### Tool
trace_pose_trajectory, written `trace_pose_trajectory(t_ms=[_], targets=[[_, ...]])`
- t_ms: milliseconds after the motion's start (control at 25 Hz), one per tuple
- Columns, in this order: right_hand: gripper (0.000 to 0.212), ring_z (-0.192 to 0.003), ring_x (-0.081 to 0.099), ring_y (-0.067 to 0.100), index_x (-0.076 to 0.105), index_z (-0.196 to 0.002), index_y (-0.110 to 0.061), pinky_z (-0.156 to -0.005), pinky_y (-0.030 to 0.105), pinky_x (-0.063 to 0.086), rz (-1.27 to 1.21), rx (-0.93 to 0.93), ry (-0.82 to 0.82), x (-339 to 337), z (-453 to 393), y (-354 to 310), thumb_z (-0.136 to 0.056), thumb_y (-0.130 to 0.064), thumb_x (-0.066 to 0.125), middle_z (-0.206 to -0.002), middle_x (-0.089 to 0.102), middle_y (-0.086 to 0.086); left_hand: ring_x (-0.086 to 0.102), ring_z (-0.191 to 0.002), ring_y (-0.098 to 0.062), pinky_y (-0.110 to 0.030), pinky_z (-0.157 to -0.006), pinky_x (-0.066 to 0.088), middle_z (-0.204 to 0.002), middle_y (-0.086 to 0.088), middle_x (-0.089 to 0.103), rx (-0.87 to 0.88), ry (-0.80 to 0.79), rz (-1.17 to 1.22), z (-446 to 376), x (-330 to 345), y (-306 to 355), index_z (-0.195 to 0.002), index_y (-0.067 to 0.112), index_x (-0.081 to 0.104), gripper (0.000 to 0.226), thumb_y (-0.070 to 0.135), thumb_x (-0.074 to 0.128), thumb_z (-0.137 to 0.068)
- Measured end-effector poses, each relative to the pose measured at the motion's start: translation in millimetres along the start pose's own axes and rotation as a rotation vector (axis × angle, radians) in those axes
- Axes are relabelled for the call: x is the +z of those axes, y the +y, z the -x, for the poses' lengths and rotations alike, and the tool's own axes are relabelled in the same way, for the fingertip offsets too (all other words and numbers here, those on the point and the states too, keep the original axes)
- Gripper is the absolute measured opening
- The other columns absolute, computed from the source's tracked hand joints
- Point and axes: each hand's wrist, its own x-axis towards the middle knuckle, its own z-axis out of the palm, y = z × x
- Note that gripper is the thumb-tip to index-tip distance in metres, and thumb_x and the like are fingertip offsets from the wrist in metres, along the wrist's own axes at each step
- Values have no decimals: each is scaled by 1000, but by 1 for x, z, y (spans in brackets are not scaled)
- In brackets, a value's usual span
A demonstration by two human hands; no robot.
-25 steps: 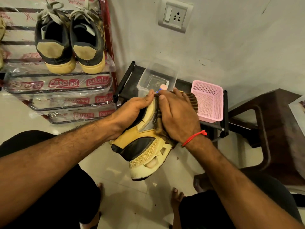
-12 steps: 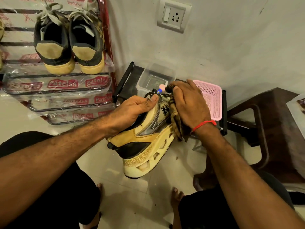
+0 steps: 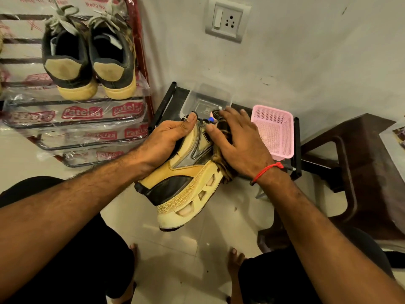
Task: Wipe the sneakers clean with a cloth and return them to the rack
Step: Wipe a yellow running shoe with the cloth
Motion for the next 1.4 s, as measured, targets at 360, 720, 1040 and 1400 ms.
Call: trace_pose_trajectory(t_ms=[360, 720, 1040, 1400], targets=[[63, -150, 27, 24, 42, -150, -9, -124, 46, 24, -78, -483, 8, 15, 34, -54, -92, -28, 29, -159, 37, 7, 62, -123, -43, -58, -111, 45, -127, -29, 66, 5, 202, 157, -8, -26, 16, -126, -10, 63, 78, 61, 52, -95], [60, -153, 18, 27, 44, -148, -39, -122, 62, 12, -9, -253, 160, -14, 5, -6, -90, -36, 31, -158, 36, -16, 73, -89, -28, -36, -88, 58, -93, -15, 77, -6, 52, 53, -4, -17, 23, -91, 12, 78, 55, 49, 40, -105], [54, -107, 42, 11, 56, -141, -26, -100, 38, 43, -92, -168, 211, -8, -5, 14, -93, -31, 32, -145, 56, -5, 68, -98, -39, -39, -92, 56, -112, -30, 71, -52, 48, -17, -5, -13, 17, -102, 0, 76, 63, 57, 50, -94], [38, -94, 55, 30, 70, -125, -13, -80, 47, 47, 41, -895, 137, 4, 20, -37, -91, -19, 54, -132, 66, -1, 62, -123, -42, -51, -112, 45, -126, -26, 68, -57, 110, 82, -11, -40, 22, -129, -2, 65, 66, 55, 48, -102]])
